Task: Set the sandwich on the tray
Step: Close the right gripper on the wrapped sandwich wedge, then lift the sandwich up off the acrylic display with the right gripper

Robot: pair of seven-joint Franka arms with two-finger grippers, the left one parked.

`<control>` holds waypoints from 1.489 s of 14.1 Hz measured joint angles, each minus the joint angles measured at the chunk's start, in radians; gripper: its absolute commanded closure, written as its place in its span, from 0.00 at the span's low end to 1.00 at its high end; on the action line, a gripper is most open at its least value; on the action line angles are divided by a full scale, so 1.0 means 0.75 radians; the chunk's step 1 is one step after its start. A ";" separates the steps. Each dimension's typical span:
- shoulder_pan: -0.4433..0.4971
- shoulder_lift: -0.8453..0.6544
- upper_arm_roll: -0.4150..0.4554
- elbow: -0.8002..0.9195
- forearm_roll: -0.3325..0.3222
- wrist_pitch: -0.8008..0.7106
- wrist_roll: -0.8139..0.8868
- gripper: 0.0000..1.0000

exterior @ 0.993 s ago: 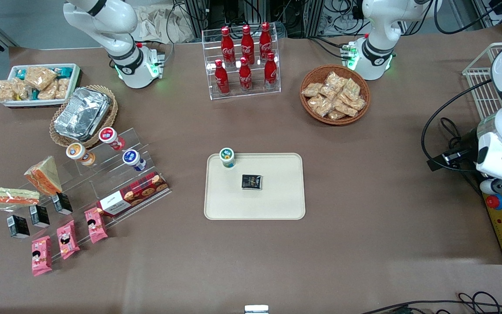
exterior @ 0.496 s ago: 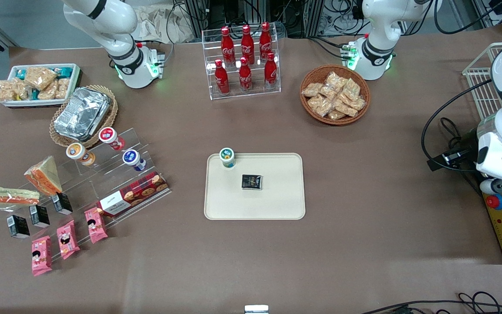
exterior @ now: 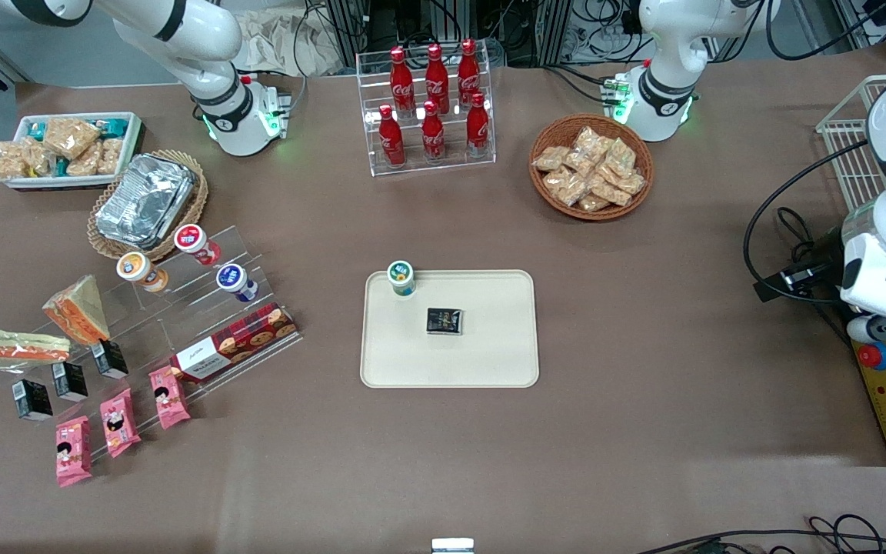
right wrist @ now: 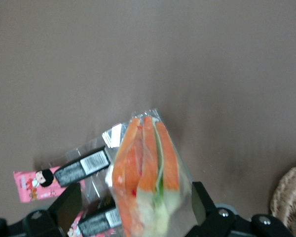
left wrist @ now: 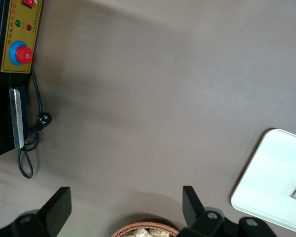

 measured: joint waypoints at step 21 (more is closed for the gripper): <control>-0.001 -0.037 0.032 0.127 0.158 -0.066 -0.645 1.00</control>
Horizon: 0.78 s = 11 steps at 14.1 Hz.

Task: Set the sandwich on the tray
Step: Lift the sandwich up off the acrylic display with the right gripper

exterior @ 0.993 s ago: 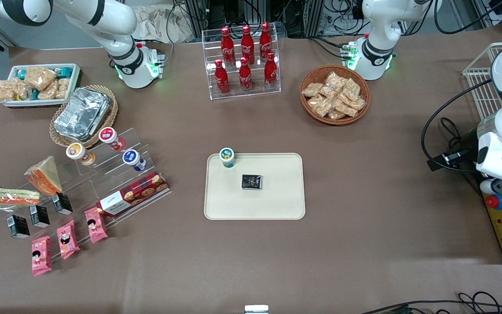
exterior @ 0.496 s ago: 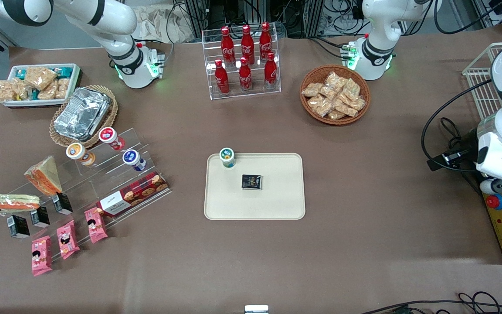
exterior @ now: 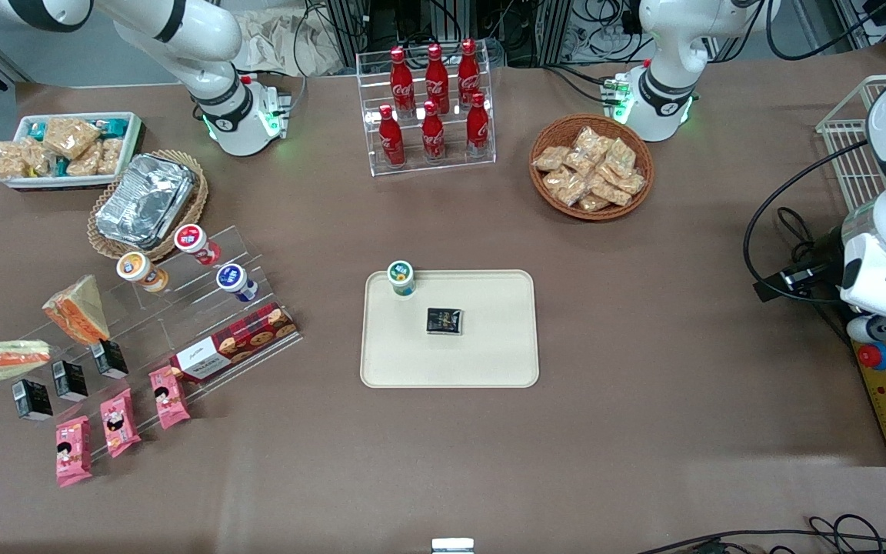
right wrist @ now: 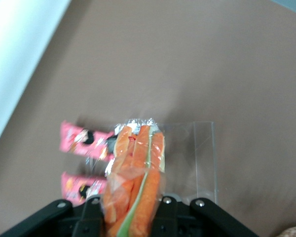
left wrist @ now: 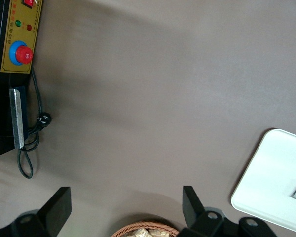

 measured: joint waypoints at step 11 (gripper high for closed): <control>0.400 -0.142 0.044 0.190 0.012 -0.551 -0.321 1.00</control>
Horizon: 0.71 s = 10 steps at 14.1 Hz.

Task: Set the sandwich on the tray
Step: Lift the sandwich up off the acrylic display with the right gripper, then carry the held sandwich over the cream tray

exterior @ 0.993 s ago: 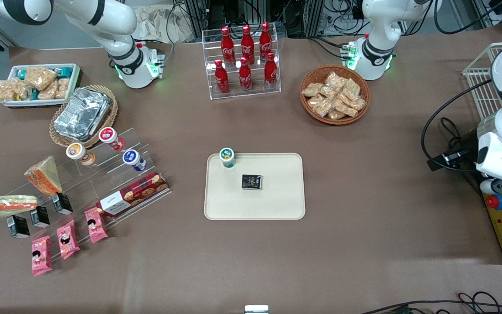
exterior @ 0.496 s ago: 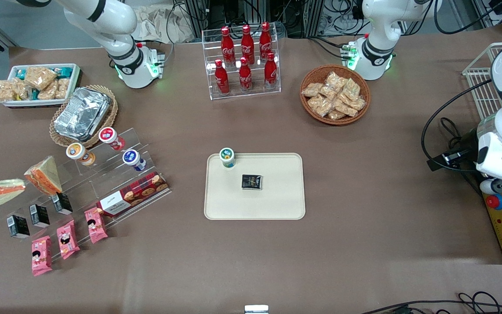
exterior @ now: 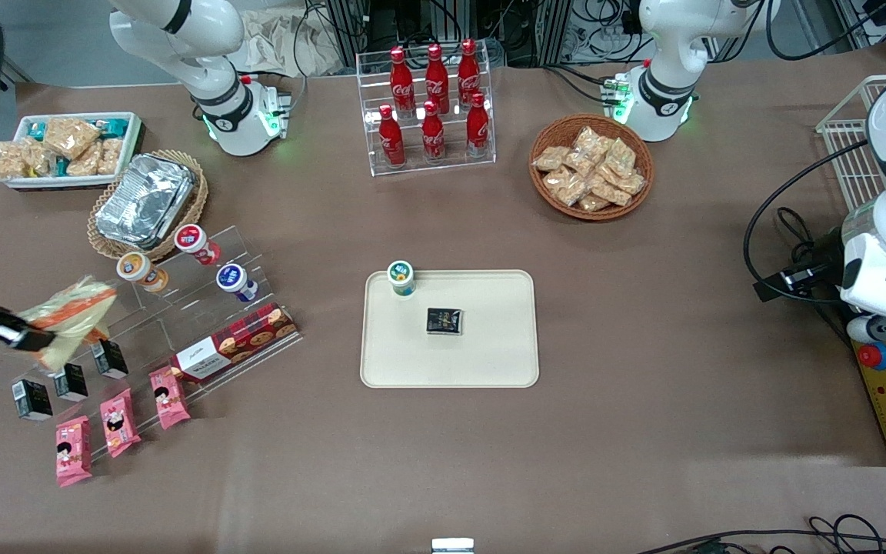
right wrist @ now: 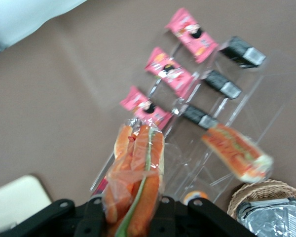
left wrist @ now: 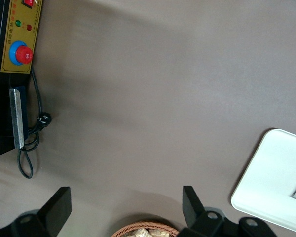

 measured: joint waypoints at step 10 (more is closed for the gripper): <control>0.380 -0.013 0.084 0.001 -0.010 0.075 -0.151 1.00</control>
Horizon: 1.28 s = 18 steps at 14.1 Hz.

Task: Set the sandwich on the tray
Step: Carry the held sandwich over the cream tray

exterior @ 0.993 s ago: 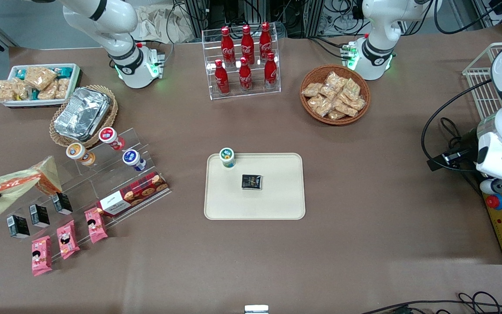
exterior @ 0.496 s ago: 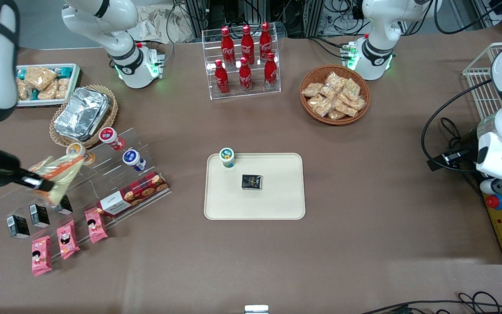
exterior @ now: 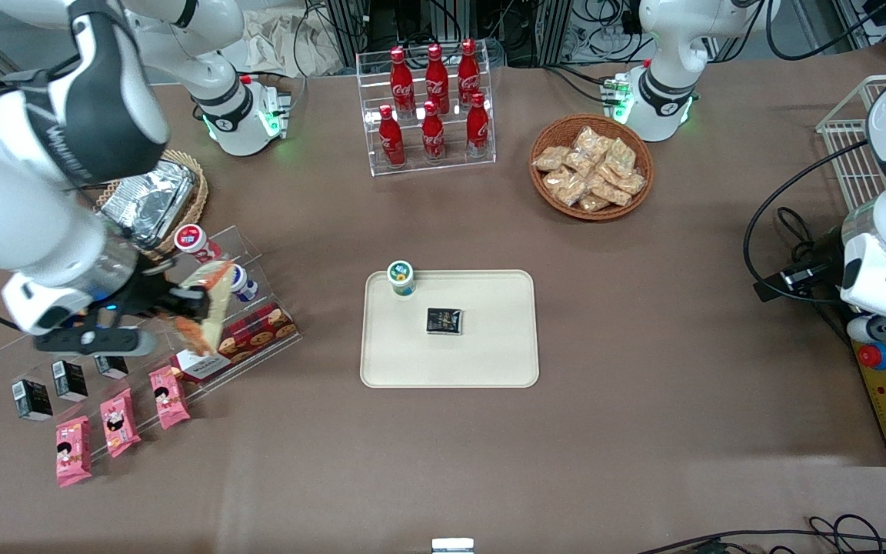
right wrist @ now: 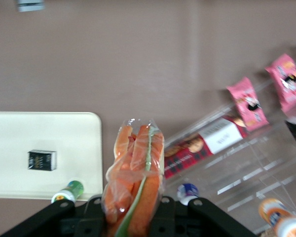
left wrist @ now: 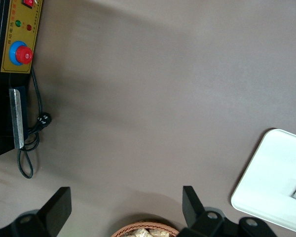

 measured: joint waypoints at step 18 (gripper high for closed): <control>0.460 0.495 0.117 -0.036 -0.174 0.790 -0.556 1.00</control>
